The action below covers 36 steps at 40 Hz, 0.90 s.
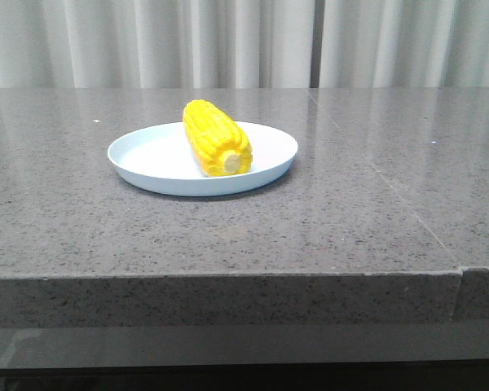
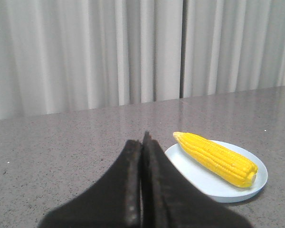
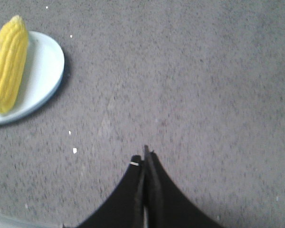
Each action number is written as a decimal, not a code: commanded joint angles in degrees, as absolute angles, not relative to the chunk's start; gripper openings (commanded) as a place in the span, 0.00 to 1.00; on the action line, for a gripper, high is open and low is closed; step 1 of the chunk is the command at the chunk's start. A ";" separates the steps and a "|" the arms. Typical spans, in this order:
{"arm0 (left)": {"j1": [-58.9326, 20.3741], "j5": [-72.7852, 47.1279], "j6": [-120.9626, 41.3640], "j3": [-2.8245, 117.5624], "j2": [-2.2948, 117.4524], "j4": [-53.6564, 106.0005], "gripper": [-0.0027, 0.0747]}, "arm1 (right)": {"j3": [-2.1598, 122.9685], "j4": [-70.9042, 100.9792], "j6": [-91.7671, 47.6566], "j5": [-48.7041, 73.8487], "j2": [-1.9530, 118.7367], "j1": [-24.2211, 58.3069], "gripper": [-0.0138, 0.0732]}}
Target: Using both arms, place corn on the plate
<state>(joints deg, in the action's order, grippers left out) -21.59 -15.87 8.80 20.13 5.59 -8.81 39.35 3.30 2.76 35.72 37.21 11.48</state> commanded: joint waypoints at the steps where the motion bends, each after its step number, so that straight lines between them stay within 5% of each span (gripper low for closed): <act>1: -21.67 -11.79 9.21 21.70 6.22 -8.93 0.01 | 33.74 2.76 2.25 27.88 29.69 11.17 0.11; 15: -21.67 -11.79 9.21 21.70 6.22 -8.93 0.01 | 22.58 2.76 2.25 17.98 8.65 11.17 0.10; 36: -21.67 -11.79 9.21 21.70 6.22 -8.93 0.01 | 22.52 2.76 2.25 18.07 7.58 11.17 0.10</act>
